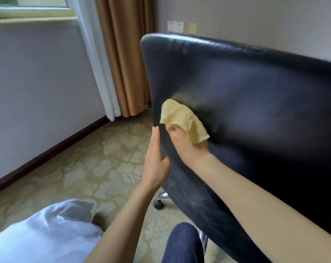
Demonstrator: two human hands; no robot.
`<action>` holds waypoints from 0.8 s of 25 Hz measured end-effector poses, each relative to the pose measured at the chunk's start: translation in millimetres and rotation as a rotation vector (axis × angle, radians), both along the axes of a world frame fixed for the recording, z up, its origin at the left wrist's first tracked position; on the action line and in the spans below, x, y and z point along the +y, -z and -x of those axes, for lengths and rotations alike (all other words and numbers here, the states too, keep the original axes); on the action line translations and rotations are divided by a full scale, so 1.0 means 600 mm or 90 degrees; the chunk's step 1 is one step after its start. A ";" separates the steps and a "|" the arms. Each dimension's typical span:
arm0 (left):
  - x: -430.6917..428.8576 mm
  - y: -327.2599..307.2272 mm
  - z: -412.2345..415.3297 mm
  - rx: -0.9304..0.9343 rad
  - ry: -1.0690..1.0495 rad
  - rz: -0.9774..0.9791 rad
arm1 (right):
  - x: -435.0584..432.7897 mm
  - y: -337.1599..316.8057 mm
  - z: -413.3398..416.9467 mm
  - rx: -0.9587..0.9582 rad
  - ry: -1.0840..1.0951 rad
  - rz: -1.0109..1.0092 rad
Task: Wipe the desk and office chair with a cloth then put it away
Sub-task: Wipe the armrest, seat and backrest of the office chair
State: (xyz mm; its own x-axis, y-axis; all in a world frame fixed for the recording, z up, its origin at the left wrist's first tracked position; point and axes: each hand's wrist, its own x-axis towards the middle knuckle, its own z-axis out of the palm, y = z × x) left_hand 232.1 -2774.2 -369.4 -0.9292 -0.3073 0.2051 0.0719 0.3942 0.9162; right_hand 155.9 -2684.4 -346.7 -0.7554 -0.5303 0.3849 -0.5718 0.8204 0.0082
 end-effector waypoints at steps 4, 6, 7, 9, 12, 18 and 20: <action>-0.065 0.029 -0.034 -0.033 -0.049 0.014 | -0.063 -0.001 0.034 0.048 0.024 -0.129; -0.094 0.057 -0.040 -0.044 -0.053 0.013 | -0.094 -0.018 0.037 0.086 0.078 -0.138; -0.109 0.074 -0.040 -0.051 -0.047 0.003 | -0.112 -0.014 0.051 0.027 0.124 -0.140; -0.133 0.109 -0.039 -0.068 -0.026 -0.015 | -0.145 0.011 0.074 0.004 0.132 -0.170; -0.151 0.149 -0.034 -0.088 0.006 -0.029 | -0.173 0.057 0.096 0.019 0.098 -0.223; -0.164 0.205 -0.021 -0.108 0.050 -0.077 | -0.123 0.204 0.076 -0.133 0.075 -0.362; -0.167 0.217 -0.014 -0.109 0.062 -0.083 | -0.077 0.224 0.035 -0.256 0.224 -0.220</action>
State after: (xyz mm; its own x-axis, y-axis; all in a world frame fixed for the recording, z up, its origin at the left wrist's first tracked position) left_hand 240.6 -2874.1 -499.5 -0.9735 -0.2288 0.0071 -0.0567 0.2710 0.9609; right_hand 134.7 -2730.7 -481.4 -0.9568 -0.2672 -0.1141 -0.2822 0.9482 0.1459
